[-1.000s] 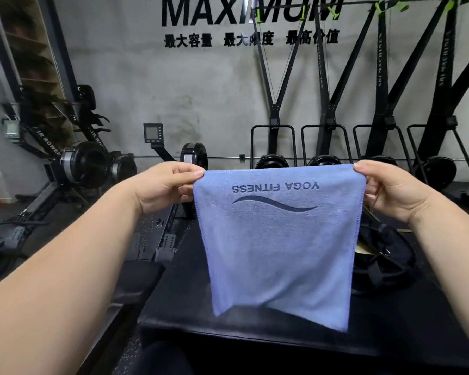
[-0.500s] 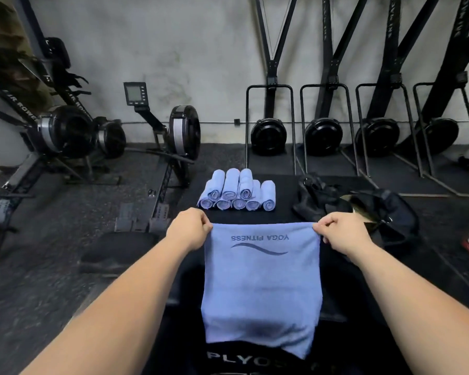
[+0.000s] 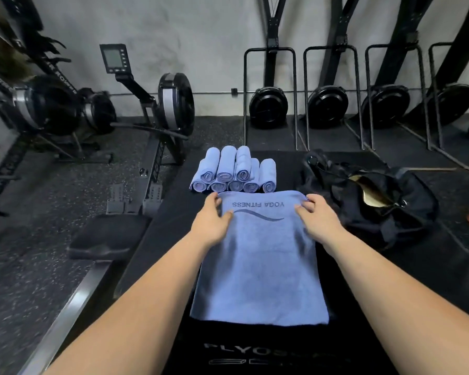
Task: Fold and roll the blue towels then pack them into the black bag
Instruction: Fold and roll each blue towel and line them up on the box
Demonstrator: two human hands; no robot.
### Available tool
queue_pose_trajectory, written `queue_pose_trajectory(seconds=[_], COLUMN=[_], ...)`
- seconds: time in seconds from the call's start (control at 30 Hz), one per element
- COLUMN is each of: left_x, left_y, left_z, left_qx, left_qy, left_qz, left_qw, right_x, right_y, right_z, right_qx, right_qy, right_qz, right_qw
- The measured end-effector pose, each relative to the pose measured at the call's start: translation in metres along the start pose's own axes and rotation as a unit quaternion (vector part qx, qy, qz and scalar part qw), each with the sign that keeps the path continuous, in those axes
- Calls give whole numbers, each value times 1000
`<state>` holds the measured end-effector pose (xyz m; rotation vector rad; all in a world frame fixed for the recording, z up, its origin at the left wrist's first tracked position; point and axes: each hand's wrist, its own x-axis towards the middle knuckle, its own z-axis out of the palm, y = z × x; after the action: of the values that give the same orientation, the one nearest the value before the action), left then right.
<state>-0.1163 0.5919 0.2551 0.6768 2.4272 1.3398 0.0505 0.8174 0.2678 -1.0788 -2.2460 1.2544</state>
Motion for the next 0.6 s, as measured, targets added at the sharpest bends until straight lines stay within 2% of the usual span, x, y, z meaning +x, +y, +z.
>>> queue_pose_trajectory(seconds=[0.07,0.1,0.17,0.23,0.3,0.43,0.5,0.6], left_x=[-15,-25,-43,-52,-52,-44,-43,-50], left_y=[-11,-19,-41,-61,-69,-69,-71,-71], left_z=[20,30,49,60,61,59,58,56], left_qx=[83,137,267,364,385,408,412,406], left_qy=[-81,-92,-85,-80,-76,-91,-89,-35], left_qz=[17,39,102,116,113,120,119,168], left_qw=[993,986,954,921,913,900,899,898], right_x=[-6,-13,-28,-43,-48,-39,-39,-49], right_y=[13,22,49,72,84,84,82,84], right_z=[19,29,49,63,68,64,63,61], right_qx=[-27,-61,-187,-308,-360,-380,-382,-359], right_qy=[-82,-107,-117,-91,-68,-71,-70,-57], right_qz=[2,-7,-50,-112,-145,-155,-152,-152], right_qw=[996,992,974,940,919,909,909,919])
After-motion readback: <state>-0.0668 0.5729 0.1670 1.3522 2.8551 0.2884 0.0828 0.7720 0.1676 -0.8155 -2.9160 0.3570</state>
